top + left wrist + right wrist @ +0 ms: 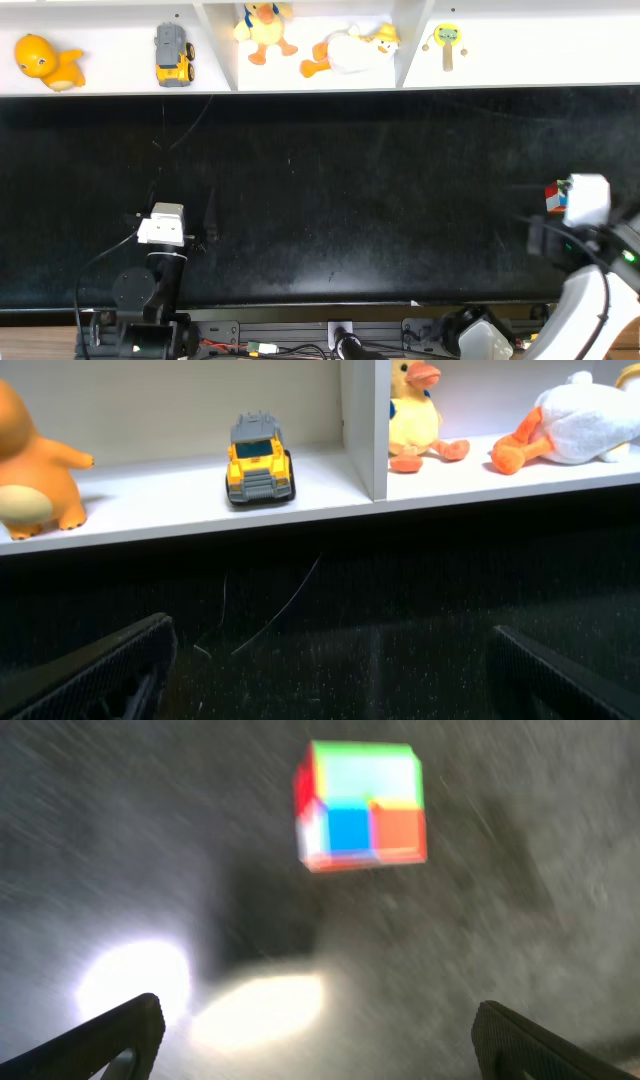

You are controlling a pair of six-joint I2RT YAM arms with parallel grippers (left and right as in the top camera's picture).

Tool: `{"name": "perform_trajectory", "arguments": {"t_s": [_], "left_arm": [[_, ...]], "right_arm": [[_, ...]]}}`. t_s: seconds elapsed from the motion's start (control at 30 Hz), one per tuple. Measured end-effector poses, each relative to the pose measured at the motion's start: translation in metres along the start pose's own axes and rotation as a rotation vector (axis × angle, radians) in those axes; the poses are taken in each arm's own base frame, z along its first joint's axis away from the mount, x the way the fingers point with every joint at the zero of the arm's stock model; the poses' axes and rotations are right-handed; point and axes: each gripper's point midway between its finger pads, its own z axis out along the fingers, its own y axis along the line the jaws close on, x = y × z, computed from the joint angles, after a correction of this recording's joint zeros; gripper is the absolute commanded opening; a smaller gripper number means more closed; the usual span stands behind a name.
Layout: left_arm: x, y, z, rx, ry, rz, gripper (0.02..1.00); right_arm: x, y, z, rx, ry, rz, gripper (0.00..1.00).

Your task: Store Toys

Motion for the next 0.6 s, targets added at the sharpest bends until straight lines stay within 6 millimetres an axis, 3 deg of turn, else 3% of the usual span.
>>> {"name": "perform_trajectory", "arguments": {"t_s": [0.13,0.3,0.4,0.47,0.6], "left_arm": [[0.0,0.0,0.0,0.0,0.0,0.0,0.998],[0.0,0.0,0.0,0.0,0.0,0.0,0.998],[0.0,0.0,0.0,0.0,0.0,0.0,0.998],[0.0,0.0,0.0,0.0,0.0,0.0,0.998],[0.0,0.0,0.0,0.0,0.0,0.0,0.998]], "right_arm": [[0.011,-0.027,0.01,-0.057,0.006,0.043,0.996],[-0.007,-0.043,0.027,-0.139,-0.05,0.106,0.998],[-0.014,-0.046,0.04,-0.168,-0.068,0.129,0.998],[-0.014,-0.043,0.055,-0.21,-0.064,0.144,0.998],[-0.019,-0.034,0.068,-0.252,-0.064,0.131,0.998]]}}
